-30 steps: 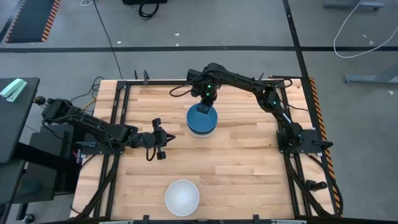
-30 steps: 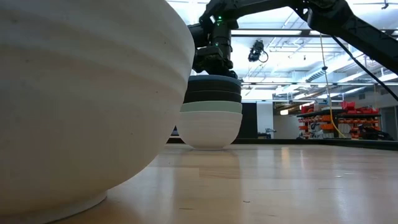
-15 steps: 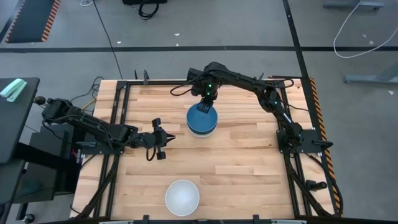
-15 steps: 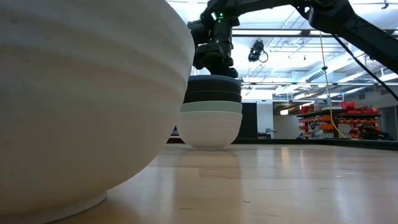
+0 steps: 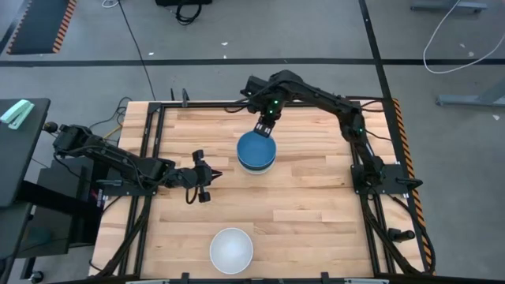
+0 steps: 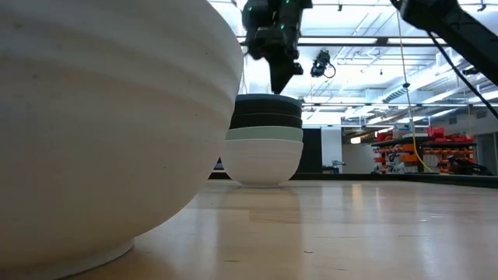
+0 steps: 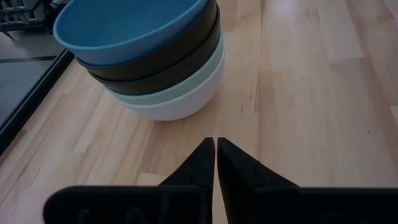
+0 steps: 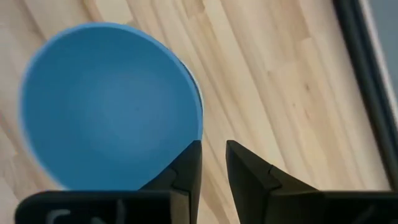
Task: Nest bowls inside each other
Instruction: Stack the white bowl on top of the blue bowl
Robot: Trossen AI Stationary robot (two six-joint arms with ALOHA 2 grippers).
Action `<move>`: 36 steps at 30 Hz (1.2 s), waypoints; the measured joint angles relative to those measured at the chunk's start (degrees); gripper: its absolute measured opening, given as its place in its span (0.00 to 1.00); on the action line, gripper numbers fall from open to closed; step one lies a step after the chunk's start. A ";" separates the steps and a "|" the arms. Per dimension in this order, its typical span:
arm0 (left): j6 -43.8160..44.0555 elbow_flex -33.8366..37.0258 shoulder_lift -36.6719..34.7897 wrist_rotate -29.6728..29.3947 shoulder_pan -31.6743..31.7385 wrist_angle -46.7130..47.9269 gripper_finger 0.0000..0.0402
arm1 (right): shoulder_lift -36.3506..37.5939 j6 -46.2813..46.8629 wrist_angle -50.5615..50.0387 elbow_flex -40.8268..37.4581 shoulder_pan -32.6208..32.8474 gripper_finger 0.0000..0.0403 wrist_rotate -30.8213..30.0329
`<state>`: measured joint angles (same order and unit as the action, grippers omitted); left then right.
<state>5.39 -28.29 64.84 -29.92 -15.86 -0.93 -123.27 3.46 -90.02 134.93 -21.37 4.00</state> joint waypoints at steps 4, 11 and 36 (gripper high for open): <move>0.02 0.00 0.00 0.01 -0.09 0.24 0.08 | 3.96 -0.02 0.00 0.00 1.27 0.19 -1.40; 1.54 0.00 0.00 0.60 -0.11 0.38 0.08 | 11.42 -0.01 1.62 -0.08 5.97 0.18 -4.42; 3.03 0.00 0.02 0.67 -0.11 0.28 0.07 | 54.23 2.36 57.04 -63.75 34.99 0.14 -4.62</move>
<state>8.42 -28.29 64.86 -29.26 -15.97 -0.65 -69.04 5.82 -32.98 71.18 13.62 -0.62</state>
